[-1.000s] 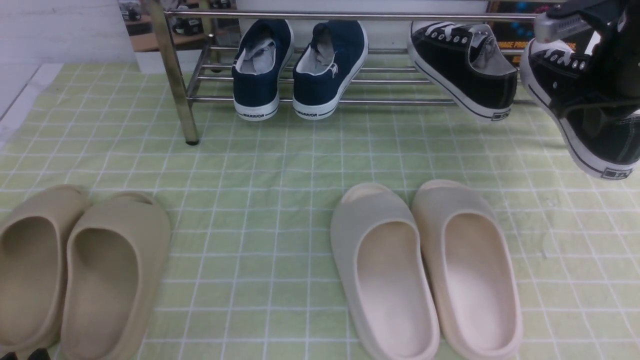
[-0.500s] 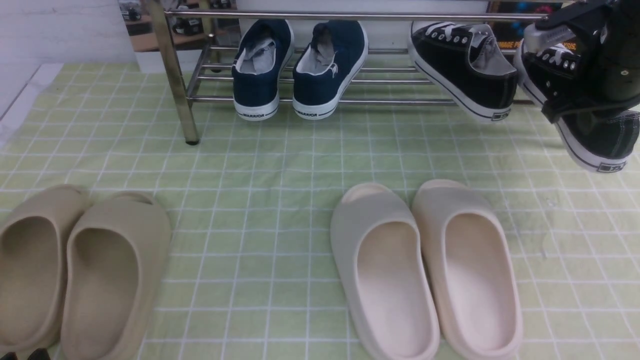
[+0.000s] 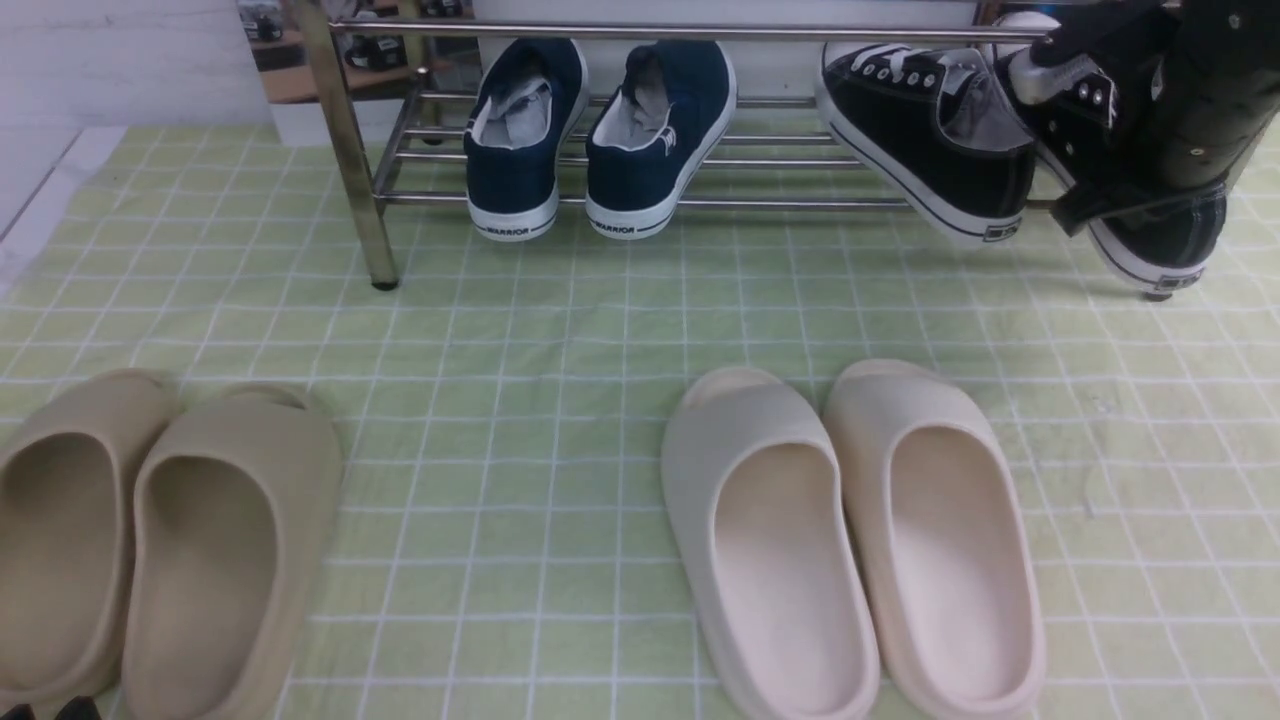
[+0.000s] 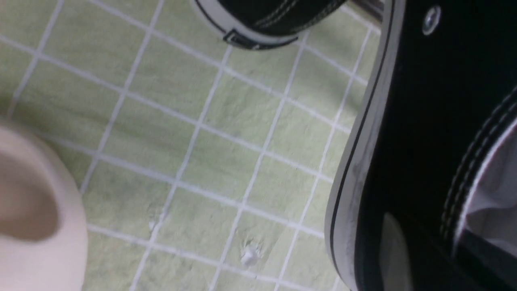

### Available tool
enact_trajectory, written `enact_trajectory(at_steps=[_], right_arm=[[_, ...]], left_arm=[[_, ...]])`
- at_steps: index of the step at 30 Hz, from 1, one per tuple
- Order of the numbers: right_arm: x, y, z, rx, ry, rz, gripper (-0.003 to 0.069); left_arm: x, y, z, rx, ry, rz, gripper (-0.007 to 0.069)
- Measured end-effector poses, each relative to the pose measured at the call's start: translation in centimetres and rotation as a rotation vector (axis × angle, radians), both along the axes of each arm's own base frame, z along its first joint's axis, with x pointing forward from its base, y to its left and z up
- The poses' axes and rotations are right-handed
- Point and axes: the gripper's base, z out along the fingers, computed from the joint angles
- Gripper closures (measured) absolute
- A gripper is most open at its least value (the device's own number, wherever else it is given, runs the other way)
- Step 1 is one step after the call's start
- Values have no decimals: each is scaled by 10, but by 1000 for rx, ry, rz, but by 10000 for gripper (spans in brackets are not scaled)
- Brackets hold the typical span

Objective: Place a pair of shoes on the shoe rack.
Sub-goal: Use the right arm to put a shoe into the shoe rack

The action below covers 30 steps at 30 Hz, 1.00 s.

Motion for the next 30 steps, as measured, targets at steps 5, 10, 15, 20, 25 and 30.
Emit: enact_trajectory(at_steps=[5,10,15,20,25,30], right_arm=[[12,4,-8,11,-70,32,637],[22,6,-17,19,-113,56,637],[26,7,-22,16,-125,67,637],[29,7,-27,-3,-130,78,636],[30,7,-28,-7,-134,81,555],[29,6,-21,-12,-147,79,352]], left_arm=[[0,0,0,0,0,0,386],[0,0,0,0,0,0,386],[0,0,0,0,0,0,386],[0,0,0,0,0,0,386],[0,0,0,0,0,0,386],[0,0,0,0,0,0,386]])
